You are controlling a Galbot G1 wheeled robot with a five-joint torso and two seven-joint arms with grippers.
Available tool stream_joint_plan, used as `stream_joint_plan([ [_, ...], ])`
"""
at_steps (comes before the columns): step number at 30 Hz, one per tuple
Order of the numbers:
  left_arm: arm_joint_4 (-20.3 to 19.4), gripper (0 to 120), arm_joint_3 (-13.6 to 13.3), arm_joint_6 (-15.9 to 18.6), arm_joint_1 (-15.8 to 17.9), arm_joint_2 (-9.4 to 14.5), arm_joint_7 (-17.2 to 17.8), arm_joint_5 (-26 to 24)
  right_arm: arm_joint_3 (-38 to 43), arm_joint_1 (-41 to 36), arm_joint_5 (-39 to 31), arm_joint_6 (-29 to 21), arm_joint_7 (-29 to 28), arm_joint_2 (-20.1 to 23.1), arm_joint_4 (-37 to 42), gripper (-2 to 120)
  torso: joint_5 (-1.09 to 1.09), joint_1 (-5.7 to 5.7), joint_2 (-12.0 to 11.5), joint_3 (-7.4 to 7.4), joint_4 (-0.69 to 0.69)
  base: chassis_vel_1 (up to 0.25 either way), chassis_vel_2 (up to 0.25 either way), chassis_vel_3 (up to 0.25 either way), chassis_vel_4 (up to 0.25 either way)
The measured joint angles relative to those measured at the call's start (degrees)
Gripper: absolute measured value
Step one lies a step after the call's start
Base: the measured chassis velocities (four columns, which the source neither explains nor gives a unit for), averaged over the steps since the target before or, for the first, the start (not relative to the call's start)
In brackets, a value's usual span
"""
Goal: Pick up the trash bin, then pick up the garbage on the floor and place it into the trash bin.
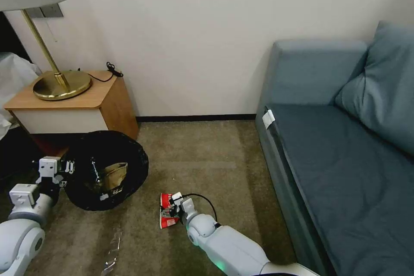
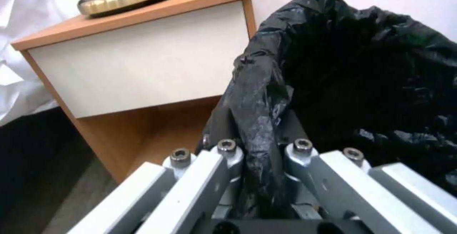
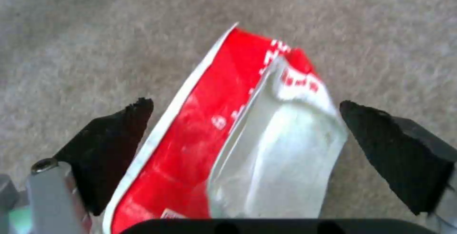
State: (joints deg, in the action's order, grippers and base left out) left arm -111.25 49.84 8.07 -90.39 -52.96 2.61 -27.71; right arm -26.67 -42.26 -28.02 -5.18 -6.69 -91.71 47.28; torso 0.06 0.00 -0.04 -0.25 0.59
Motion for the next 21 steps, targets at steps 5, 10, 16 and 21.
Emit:
stream_joint_plan([
  [5, 0.0, 5, -0.1, 0.0, -0.1, 0.0, 0.0, 0.1, 0.2, -0.9, 0.8, 1.0, 1.3, -0.5, -1.2, 100, 0.0, 0.0, 0.0, 0.0, 0.0, 0.0, 0.0, 0.0, 0.0],
  [10, -0.5, 5, 0.0, 0.0, -0.4, 0.4, 0.2, 0.0, 0.1, -1.2, 1.2, 2.1, 2.6, -0.5, -2.7, 100, 0.0, 0.0, 0.0, 0.0, 0.01, 0.0, 0.0, 0.0, 0.0],
  [16, -0.8, 5, 0.2, 0.0, -1.3, 0.0, 0.2, 0.0, -1.0, -1.2, 0.8, 2.2, 3.3, -0.5, -2.3, 100, 0.0, 0.0, 0.0, 0.0, -0.01, 0.0, 0.0, 0.0, 0.0],
  [21, -0.7, 5, 0.2, -0.1, -1.2, 0.0, 0.2, 0.0, -1.6, -1.2, 0.7, 2.6, 3.7, -0.5, -2.8, 100, 0.0, 0.0, 0.0, 0.0, 0.0, 0.0, 0.0, 0.0, 0.0],
])
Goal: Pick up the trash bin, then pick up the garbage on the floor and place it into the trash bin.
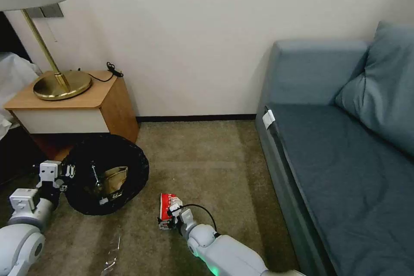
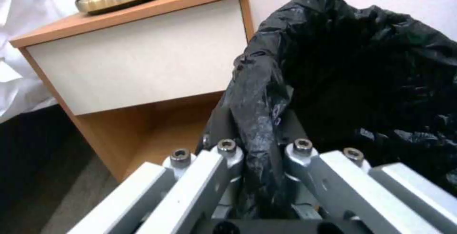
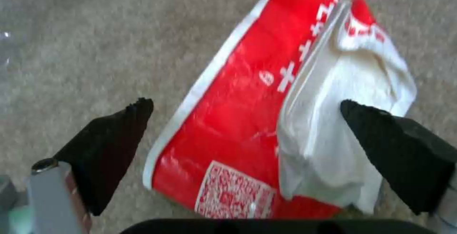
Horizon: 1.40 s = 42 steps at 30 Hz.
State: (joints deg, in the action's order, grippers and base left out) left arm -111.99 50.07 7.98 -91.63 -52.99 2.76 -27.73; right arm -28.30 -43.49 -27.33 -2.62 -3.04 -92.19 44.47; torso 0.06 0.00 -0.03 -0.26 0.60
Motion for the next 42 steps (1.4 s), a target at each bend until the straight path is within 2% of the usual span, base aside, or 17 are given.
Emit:
stream_joint_plan([
  [10, 0.2, 5, 0.2, 0.0, -0.4, 0.1, 0.0, -0.1, 0.0, -0.2, 0.4, 2.6, 2.7, 0.0, -3.8, 100, -0.01, 0.0, 0.0, 0.01, 0.0, 0.0, 0.0, 0.0, 0.0],
  [20, 0.1, 5, 0.7, -0.1, -1.1, 0.3, 0.0, -0.2, -0.2, -0.6, 0.4, 3.0, 4.1, 0.0, -3.9, 100, 0.01, 0.0, 0.0, 0.01, 0.03, 0.0, 0.0, 0.0, 0.0],
  [24, -0.4, 5, 0.7, -0.1, -1.2, 0.4, 0.2, -0.2, 0.3, -0.8, 0.4, 3.6, 7.0, 0.0, -5.1, 99, 0.01, 0.01, 0.0, 0.02, 0.03, 0.0, 0.0, 0.0, 0.0],
  [28, -0.4, 5, 0.7, -0.1, -1.5, 0.4, 0.2, -0.2, 1.0, -0.6, 0.3, 4.0, 8.8, 0.0, -6.0, 94, 0.02, 0.0, 0.0, 0.02, 0.03, 0.0, 0.0, 0.0, 0.0],
  [31, -0.2, 5, 0.7, -0.2, -1.8, 0.1, 0.2, 0.1, 1.9, 0.0, 0.3, 5.1, 11.5, 0.0, -7.8, 82, 0.02, 0.01, 0.0, 0.01, 0.02, 0.0, 0.0, 0.0, 0.0],
  [33, -0.2, 5, 0.7, -0.3, -1.8, 0.1, 0.2, 0.1, 2.0, 0.0, 0.3, 5.2, 11.8, 0.0, -8.0, 80, 0.02, 0.01, 0.0, 0.01, 0.02, 0.0, 0.0, 0.0, 0.0],
  [37, -0.1, 5, 0.6, -0.4, -1.8, -0.1, 0.2, 0.3, 2.4, 0.0, 0.3, 5.6, 12.4, 0.1, -8.6, 66, 0.02, 0.01, 0.0, 0.01, 0.04, 0.0, 0.0, 0.0, 0.0],
  [40, -0.1, 5, 0.6, -0.4, -1.8, -0.1, 0.2, 0.3, 2.5, 0.0, 0.3, 5.8, 12.5, 0.1, -8.9, 64, 0.01, 0.01, 0.0, 0.01, 0.04, 0.0, 0.0, 0.0, 0.0],
  [42, -0.1, 5, 0.7, -0.4, -2.0, -0.1, 0.1, 0.3, 2.9, 0.0, 0.3, 6.0, 13.0, 0.1, -9.5, 53, 0.01, 0.01, 0.0, 0.01, 0.04, 0.0, 0.0, 0.0, 0.0],
])
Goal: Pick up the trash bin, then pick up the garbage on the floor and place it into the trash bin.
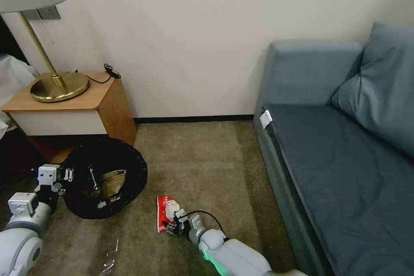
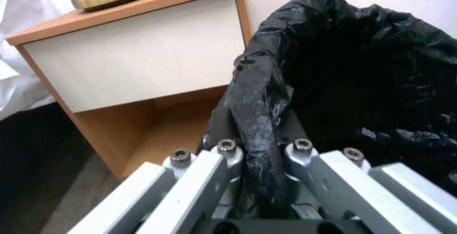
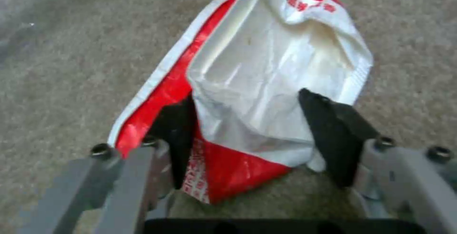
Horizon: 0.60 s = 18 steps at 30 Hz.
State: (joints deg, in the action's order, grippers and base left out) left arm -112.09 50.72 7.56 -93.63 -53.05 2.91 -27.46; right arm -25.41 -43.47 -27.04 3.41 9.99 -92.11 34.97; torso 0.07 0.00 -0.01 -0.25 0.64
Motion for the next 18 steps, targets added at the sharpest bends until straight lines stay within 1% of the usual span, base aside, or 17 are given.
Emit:
stream_joint_plan([
  [1, 0.0, 5, 0.0, 0.0, 0.0, 0.0, 0.0, 0.0, 0.0, 0.0, 0.0, 0.0, 0.0, 0.0, 0.0, 53, 0.0, 0.0, 0.0, 0.0, 0.0, 0.0, 0.0, 0.0, 0.0],
  [3, 0.0, 5, 0.2, -0.1, -0.3, 0.0, 0.0, 0.0, 0.2, 0.0, 0.1, 0.2, 0.2, 0.0, -0.5, 45, -0.01, 0.0, 0.0, 0.0, -0.01, 0.0, 0.0, 0.0, 0.0],
  [4, -0.1, 5, 0.3, -0.2, -0.5, 0.0, -0.1, 0.0, 0.4, 0.0, 0.2, 0.4, 0.3, 0.0, -0.7, 43, -0.01, 0.0, 0.0, 0.0, -0.03, 0.0, 0.0, 0.0, 0.0],
  [5, -0.1, 5, 0.3, -0.2, -0.5, 0.0, -0.1, 0.0, 0.4, 0.0, 0.2, 0.4, 0.3, 0.0, -0.7, 43, -0.01, 0.0, 0.0, 0.0, -0.03, 0.0, 0.0, 0.0, 0.0],
  [6, -0.1, 5, 0.5, -0.3, -0.8, 0.1, -0.1, 0.0, 0.5, 0.0, 0.2, 0.4, 0.4, 0.0, -0.8, 38, -0.01, 0.0, 0.0, 0.0, -0.03, 0.0, 0.0, 0.0, 0.0],
  [7, -0.1, 5, 0.5, -0.3, -0.8, 0.1, -0.1, 0.0, 0.5, 0.0, 0.2, 0.4, 0.4, 0.0, -0.8, 38, -0.01, 0.0, 0.0, 0.0, -0.03, 0.0, 0.0, 0.0, 0.0],
  [10, -0.3, 5, 0.9, -0.5, -1.3, 0.2, -0.2, 0.0, 0.6, 0.0, 0.6, 0.5, 0.5, 0.0, -0.9, 26, -0.02, 0.0, 0.0, -0.01, -0.05, 0.0, 0.0, 0.0, 0.0],
  [11, -0.3, 5, 0.9, -0.5, -1.3, 0.2, -0.2, 0.0, 0.6, 0.0, 0.6, 0.5, 0.5, 0.0, -0.9, 26, -0.02, 0.0, 0.0, -0.01, -0.05, 0.0, 0.0, 0.0, 0.0],
  [12, -0.4, 5, 1.0, -0.5, -1.4, 0.2, -0.2, -0.1, 0.7, 0.0, 0.8, 0.7, 0.5, 0.0, -0.9, 24, -0.03, -0.01, 0.0, -0.01, -0.06, 0.0, 0.0, 0.0, 0.0],
  [13, -0.4, 5, 1.1, -0.5, -1.5, 0.2, -0.2, -0.1, 0.9, -0.1, 0.9, 0.7, 0.5, 0.0, -0.9, 19, -0.03, 0.0, 0.0, -0.01, -0.07, 0.0, 0.0, 0.0, 0.0],
  [14, -0.4, 5, 1.1, -0.5, -1.5, 0.2, -0.2, -0.1, 0.9, -0.1, 0.9, 0.7, 0.5, 0.0, -0.9, 19, -0.03, 0.0, 0.0, -0.01, -0.07, 0.0, 0.0, 0.0, 0.0],
  [16, -0.4, 5, 1.1, -0.6, -1.5, 0.2, -0.2, -0.1, 1.4, -0.1, 1.5, 0.9, 0.7, -0.1, -0.7, 10, -0.03, -0.01, 0.0, -0.02, -0.08, 0.0, 0.0, 0.0, 0.0],
  [18, -0.4, 5, 1.1, -0.7, -1.5, 0.2, -0.2, -0.1, 1.5, -0.1, 1.7, 0.9, 0.7, -0.1, -0.6, 9, -0.03, -0.01, 0.0, -0.02, -0.08, 0.0, 0.0, 0.0, 0.0],
])
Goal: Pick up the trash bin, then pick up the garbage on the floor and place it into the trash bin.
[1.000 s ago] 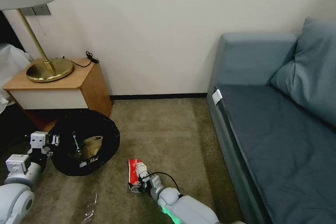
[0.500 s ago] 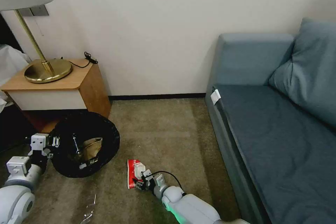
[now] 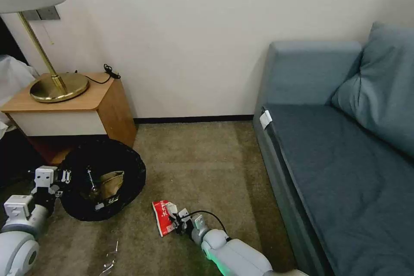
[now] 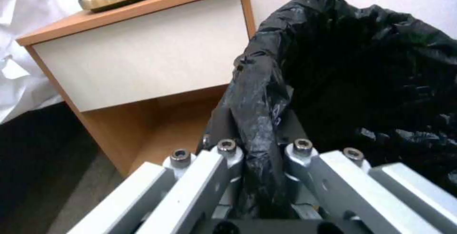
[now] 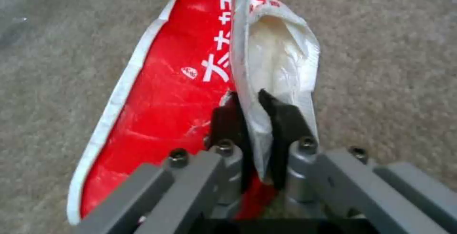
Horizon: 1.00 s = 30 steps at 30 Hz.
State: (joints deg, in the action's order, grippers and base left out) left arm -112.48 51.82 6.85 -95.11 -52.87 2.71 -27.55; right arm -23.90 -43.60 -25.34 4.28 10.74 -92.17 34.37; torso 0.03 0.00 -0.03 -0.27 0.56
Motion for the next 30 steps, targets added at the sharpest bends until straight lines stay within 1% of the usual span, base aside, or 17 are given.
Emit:
stream_joint_plan([
  [2, 0.2, 5, -0.4, -0.2, 0.3, 0.0, 0.1, 0.1, 0.7, -0.3, 0.8, 0.0, 0.0, 0.0, 1.0, 1, 0.02, 0.0, 0.0, -0.01, -0.01, 0.0, 0.0, 0.0, 0.0],
  [9, 0.3, 5, -1.4, -0.2, 1.2, 0.5, 0.5, 0.1, 2.1, -1.5, 1.7, -0.6, -0.2, 0.0, 4.2, 1, 0.03, -0.01, 0.0, -0.03, 0.0, 0.0, 0.0, 0.0, 0.0],
  [14, 0.6, 5, -1.8, -0.2, 2.5, 0.9, 0.7, -0.1, 4.4, -3.0, 3.2, -0.9, -1.3, 0.0, 9.4, 1, 0.02, -0.01, 0.0, -0.01, 0.0, 0.0, 0.0, 0.0, 0.0],
  [18, 1.1, 5, -2.1, -0.5, 2.8, 1.0, 0.5, -0.1, 6.4, -3.8, 4.4, -0.1, -1.8, 0.4, 11.8, 1, 0.01, -0.01, 0.0, 0.0, 0.0, 0.0, 0.0, 0.0, 0.0],
  [20, 1.5, 5, -2.6, -0.6, 3.1, 1.3, 0.4, -0.1, 8.4, -4.9, 5.9, 0.6, -2.3, 2.4, 14.5, 1, 0.04, -0.01, 0.0, 0.0, 0.02, 0.0, 0.0, 0.0, 0.0],
  [22, 1.6, 5, -2.7, -0.6, 3.3, 1.4, 0.2, -0.1, 8.8, -5.2, 6.0, 0.6, -2.5, 3.2, 15.6, 1, 0.03, -0.01, 0.0, 0.0, 0.03, 0.0, 0.0, 0.0, 0.0],
  [24, 2.3, 5, -3.2, -0.7, 4.4, 1.9, 0.0, -0.2, 9.9, -6.1, 6.8, 0.9, -3.1, 6.0, 19.1, 1, 0.02, -0.01, 0.0, 0.01, 0.05, 0.0, 0.0, 0.0, 0.0],
  [25, 2.3, 5, -3.2, -0.7, 4.4, 1.9, 0.0, -0.2, 9.9, -6.1, 6.8, 0.9, -3.1, 6.0, 19.1, 1, 0.02, -0.01, 0.0, 0.01, 0.05, 0.0, 0.0, 0.0, 0.0],
  [28, 2.9, 5, -3.8, -0.9, 5.8, 1.7, -0.2, -0.4, 11.1, -6.6, 7.0, 1.0, -3.7, 10.0, 23.0, 1, 0.02, -0.01, 0.0, 0.01, 0.05, 0.0, 0.0, 0.0, 0.0],
  [29, 2.9, 5, -3.8, -0.9, 5.8, 1.7, -0.2, -0.4, 11.1, -6.6, 7.0, 1.0, -3.7, 10.0, 23.0, 1, 0.02, -0.01, 0.0, 0.01, 0.05, 0.0, 0.0, 0.0, 0.0],
  [30, 3.0, 5, -3.9, -1.0, 6.0, 1.6, -0.3, -0.5, 11.7, -6.6, 6.4, 1.0, -3.8, 11.3, 24.3, 1, 0.01, -0.01, 0.0, 0.01, 0.05, 0.0, 0.0, 0.0, 0.0],
])
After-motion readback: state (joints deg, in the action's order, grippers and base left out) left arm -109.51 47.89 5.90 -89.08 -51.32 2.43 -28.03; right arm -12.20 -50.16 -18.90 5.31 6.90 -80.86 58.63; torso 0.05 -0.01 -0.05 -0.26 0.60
